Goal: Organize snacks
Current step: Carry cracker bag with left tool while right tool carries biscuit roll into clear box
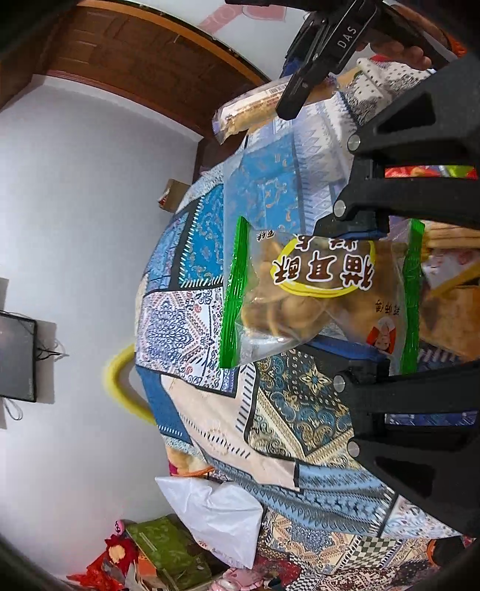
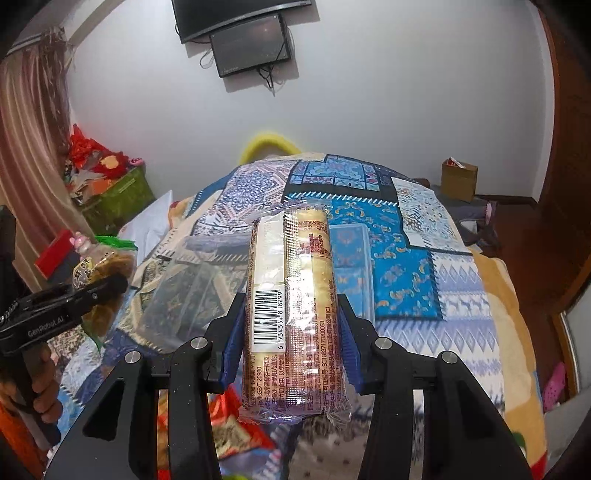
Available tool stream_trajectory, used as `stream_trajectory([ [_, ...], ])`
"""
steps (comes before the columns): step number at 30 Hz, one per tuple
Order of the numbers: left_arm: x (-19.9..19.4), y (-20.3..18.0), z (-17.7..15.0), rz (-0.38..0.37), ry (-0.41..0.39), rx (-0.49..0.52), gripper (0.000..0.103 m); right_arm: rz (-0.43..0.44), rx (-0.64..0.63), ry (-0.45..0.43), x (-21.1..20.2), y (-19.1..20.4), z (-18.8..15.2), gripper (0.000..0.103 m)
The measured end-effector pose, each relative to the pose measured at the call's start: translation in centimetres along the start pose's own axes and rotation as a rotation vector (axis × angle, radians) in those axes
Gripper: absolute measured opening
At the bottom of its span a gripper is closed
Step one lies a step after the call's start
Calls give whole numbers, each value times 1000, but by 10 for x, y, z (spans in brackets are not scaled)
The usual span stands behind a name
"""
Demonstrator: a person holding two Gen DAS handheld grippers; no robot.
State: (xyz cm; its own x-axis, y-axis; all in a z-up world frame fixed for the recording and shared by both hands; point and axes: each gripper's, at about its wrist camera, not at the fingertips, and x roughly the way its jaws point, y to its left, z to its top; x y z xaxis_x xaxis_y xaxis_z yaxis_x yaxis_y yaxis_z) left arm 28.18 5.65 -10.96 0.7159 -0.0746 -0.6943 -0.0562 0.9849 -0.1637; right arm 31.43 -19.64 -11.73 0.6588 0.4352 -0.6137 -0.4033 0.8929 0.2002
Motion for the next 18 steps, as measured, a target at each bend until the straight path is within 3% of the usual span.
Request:
stream_trajectory([
  [6, 41, -4, 6, 63, 51, 3, 42, -9, 3, 54, 32, -1, 8, 42],
  [18, 99, -7, 12, 19, 221, -20, 42, -27, -50, 198, 80, 4, -2, 42],
])
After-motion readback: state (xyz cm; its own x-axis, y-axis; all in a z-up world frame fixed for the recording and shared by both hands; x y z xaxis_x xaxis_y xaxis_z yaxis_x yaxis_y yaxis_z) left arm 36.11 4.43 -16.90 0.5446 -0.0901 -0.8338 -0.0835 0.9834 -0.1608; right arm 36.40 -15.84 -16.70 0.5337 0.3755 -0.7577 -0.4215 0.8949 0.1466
